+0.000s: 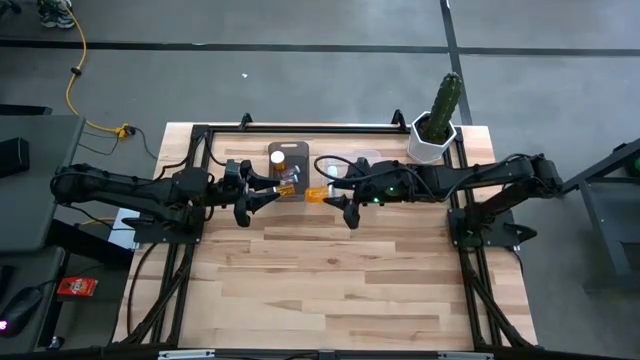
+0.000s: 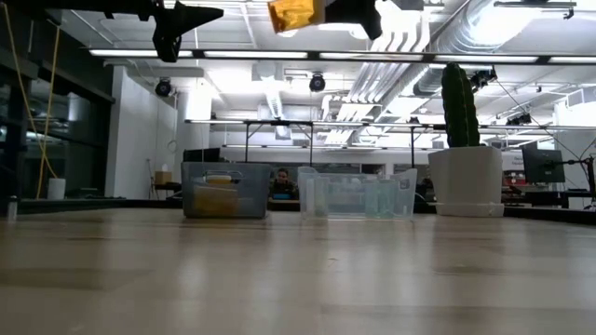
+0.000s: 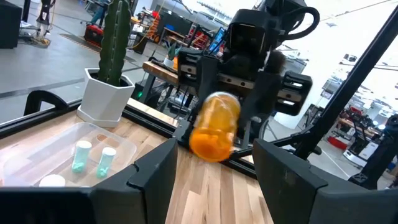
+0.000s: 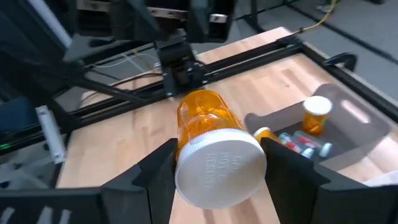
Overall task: Pick and place medicine bottles into bin by pill shape (circle, oval)
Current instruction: Put the orange capsule bottle into the black bin, then return to Home Position
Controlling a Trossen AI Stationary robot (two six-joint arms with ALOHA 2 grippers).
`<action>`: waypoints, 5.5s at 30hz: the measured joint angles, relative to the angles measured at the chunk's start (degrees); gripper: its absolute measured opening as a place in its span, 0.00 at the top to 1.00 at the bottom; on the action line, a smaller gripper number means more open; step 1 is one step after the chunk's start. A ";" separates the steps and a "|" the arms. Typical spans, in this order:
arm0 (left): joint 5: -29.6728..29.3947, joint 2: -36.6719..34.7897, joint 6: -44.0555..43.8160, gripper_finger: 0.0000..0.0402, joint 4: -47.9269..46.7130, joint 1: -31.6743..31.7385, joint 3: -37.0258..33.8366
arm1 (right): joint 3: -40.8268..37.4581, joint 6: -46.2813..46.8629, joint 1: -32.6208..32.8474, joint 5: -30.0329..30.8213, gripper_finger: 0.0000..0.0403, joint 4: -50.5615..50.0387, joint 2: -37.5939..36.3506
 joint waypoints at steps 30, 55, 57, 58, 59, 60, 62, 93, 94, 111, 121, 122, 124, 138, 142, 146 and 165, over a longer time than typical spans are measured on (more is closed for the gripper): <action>6.49 -0.02 -5.00 0.51 10.53 -2.91 -0.02 | 2.75 0.71 -13.46 -1.12 0.51 12.38 25.59; 4.44 -0.02 -2.13 0.51 10.68 -2.82 -0.02 | 2.73 5.91 -12.70 -0.60 0.44 15.92 28.82; 4.49 -0.02 -2.12 0.51 10.68 -2.82 -0.02 | 2.73 5.89 -12.61 -0.60 0.39 15.93 28.82; 4.49 -0.02 -2.11 0.51 10.68 -2.82 -0.02 | 2.73 5.93 -12.57 -0.60 0.36 15.94 28.82; 4.49 -0.02 -2.09 0.51 10.68 -2.82 -0.02 | 2.73 6.31 -12.58 -0.60 0.33 15.94 28.82; 4.49 -0.02 -1.94 0.51 10.67 -2.82 -0.02 | 2.73 6.82 -12.62 -0.58 0.31 15.94 28.82; 4.51 -0.02 -1.69 0.51 10.67 -2.82 -0.02 | 2.73 7.88 -12.62 -0.28 0.26 15.94 28.82; 0.03 -0.02 3.41 0.51 9.79 -2.82 0.02 | -29.46 4.62 7.98 11.81 0.21 21.15 -21.00; 0.03 -0.02 3.23 0.51 9.81 -2.82 0.02 | -29.44 3.56 8.23 12.09 0.21 21.03 -21.80; 0.00 -0.02 3.21 0.51 8.82 -2.82 0.02 | -26.60 -7.22 8.24 12.36 0.21 20.40 -23.51; 0.68 -6.47 9.76 0.73 -2.93 -1.27 0.07 | -26.60 -6.90 8.26 11.95 0.21 20.40 -23.51; 1.23 -7.54 10.67 0.79 -4.92 -1.01 0.05 | -26.58 -6.53 8.26 11.86 0.21 20.38 -23.51; 2.57 -9.72 11.99 0.93 -7.71 -0.52 -0.03 | -26.58 -5.84 8.26 11.78 0.21 20.23 -23.51; 7.64 -26.32 3.54 1.00 7.65 4.08 -25.08 | -26.58 -2.02 8.26 11.74 0.21 20.17 -23.49; 7.13 -30.25 2.21 1.00 2.78 4.46 -26.12 | -26.58 -2.02 8.26 11.75 0.22 20.18 -23.49; 7.11 -32.55 5.18 1.00 -3.19 4.48 -26.05 | -26.58 0.61 8.26 11.75 0.28 20.63 -23.46; 9.71 -42.21 4.26 1.00 -20.55 7.10 -26.14 | -26.56 7.83 8.28 5.27 0.95 10.60 -28.11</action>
